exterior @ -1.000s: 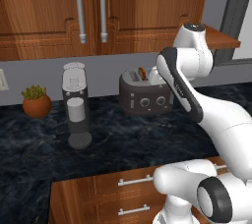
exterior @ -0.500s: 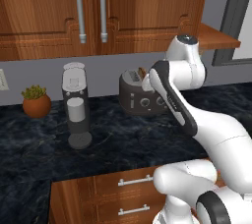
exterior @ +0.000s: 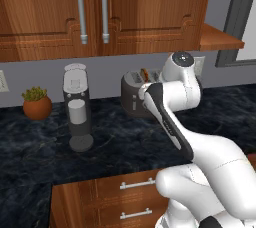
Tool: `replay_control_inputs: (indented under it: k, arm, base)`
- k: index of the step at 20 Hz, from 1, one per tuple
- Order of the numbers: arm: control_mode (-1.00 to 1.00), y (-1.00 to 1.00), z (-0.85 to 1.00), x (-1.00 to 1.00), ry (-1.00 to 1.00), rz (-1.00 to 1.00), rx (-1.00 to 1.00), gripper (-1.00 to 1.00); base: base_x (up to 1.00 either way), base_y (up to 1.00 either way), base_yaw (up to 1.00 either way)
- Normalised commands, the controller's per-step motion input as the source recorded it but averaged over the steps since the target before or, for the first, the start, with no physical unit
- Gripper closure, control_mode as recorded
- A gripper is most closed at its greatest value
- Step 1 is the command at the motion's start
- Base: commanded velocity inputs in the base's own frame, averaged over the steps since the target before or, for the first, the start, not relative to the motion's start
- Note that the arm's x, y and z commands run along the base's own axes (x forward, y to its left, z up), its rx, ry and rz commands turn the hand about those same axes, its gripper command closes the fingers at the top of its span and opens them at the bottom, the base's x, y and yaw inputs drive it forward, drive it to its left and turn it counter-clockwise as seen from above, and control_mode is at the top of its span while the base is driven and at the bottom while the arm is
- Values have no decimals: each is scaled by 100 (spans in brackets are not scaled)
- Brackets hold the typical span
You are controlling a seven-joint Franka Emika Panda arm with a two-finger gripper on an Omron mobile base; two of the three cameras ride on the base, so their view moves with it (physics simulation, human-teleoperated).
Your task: Start the toaster. Once the lever pops up, take the bread to the plate on the dining counter.
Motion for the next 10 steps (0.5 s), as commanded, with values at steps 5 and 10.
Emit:
replay_control_inputs:
  k: [5,10]
  arm:
    - [-100,10,-11,0,-4,-13,0,-100]
    - [-100,1,-2,0,-1,-9,0,-100]
  base:
    - [0,0,0]
    - [0,0,0]
